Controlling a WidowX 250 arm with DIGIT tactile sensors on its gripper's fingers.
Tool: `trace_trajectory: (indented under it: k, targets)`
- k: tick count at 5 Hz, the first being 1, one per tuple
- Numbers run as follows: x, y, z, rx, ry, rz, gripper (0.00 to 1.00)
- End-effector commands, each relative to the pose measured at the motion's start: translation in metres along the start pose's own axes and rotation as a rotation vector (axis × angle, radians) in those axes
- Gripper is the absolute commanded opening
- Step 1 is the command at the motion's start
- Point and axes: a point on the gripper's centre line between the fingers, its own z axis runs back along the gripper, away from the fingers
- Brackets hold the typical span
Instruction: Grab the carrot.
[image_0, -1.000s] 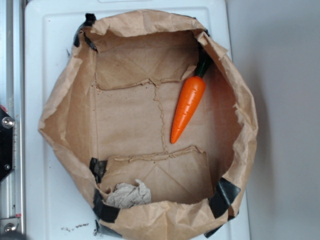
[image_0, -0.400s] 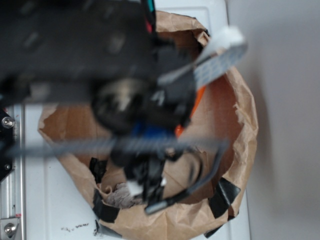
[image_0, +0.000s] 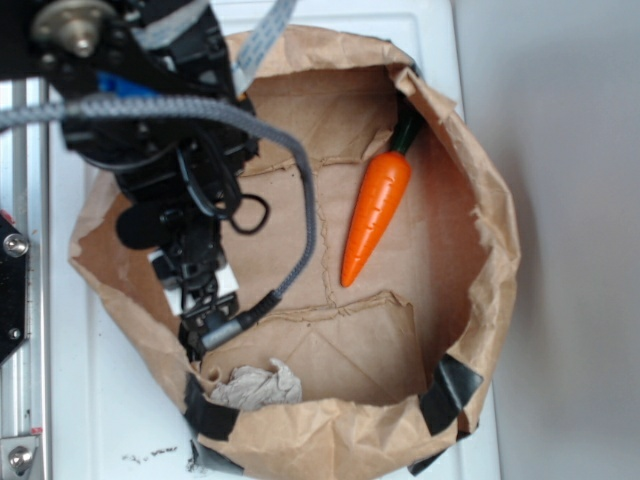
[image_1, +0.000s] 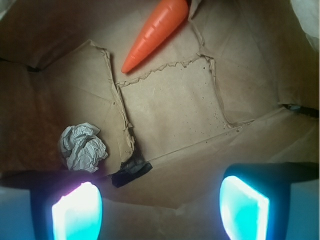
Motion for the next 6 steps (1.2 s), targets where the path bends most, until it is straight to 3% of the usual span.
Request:
trace_trajectory:
  k: [1,3,5,6]
  targets:
    - [0.005,0.002,0.006,-0.001,-0.025,0.004,1.0]
    - [0.015,-0.005,-0.014,0.026,-0.051,0.04,1.0]
    - [0.034,-0.032,-0.041,0.063,-0.075,0.073,1.0]
    - [0.046,-0.03,-0.051,0.063,-0.097,0.125,1.0]
